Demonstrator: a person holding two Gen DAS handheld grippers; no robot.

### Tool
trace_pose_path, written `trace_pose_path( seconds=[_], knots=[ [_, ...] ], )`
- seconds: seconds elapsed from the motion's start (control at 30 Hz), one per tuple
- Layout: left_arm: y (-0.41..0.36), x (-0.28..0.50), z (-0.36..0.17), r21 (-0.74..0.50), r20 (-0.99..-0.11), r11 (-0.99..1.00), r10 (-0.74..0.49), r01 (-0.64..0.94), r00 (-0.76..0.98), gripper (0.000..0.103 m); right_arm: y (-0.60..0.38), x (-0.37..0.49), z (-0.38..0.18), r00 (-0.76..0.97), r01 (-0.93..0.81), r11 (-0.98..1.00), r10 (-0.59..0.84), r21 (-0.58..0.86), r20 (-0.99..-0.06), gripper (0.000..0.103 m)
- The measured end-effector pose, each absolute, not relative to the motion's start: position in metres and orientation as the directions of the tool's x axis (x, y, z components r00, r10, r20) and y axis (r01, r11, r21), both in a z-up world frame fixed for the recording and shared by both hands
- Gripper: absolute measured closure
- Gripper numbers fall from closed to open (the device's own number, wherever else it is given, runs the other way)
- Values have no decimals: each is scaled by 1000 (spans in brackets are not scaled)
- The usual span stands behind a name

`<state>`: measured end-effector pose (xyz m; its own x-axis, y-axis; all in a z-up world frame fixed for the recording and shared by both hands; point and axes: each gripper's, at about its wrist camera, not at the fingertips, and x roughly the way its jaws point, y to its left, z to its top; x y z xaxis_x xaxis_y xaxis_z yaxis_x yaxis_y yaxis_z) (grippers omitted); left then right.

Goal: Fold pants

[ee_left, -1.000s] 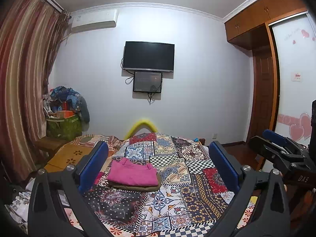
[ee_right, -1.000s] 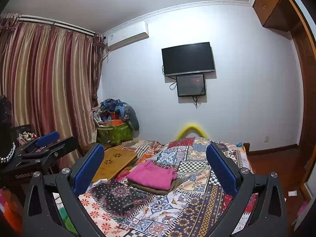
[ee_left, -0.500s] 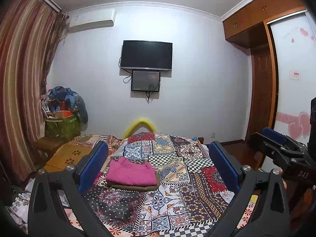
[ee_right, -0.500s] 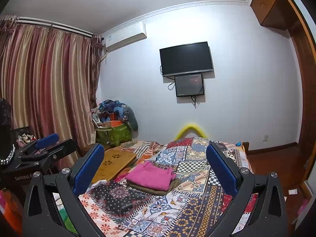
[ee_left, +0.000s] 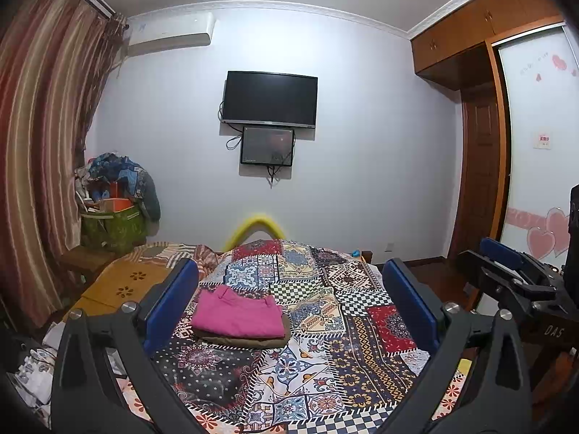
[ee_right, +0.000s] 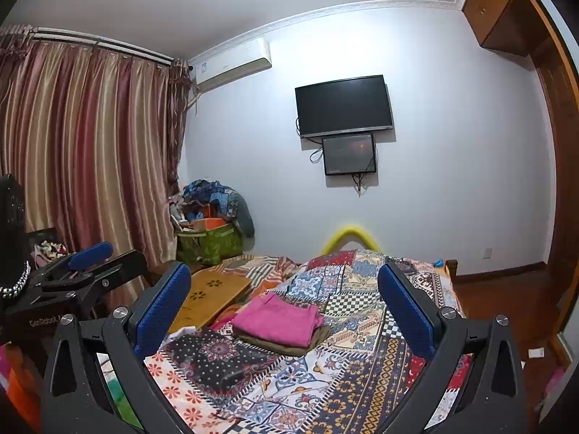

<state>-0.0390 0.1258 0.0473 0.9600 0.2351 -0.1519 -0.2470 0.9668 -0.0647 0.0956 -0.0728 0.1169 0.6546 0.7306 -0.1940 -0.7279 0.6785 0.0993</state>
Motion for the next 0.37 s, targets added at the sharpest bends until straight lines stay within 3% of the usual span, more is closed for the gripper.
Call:
trace_pose_path(
  seconds=[0.37],
  knots=[
    [124, -37, 45, -63, -157, 967, 236, -248, 959, 0, -75, 99, 115, 649, -731, 674, 734, 105, -200, 0]
  ],
)
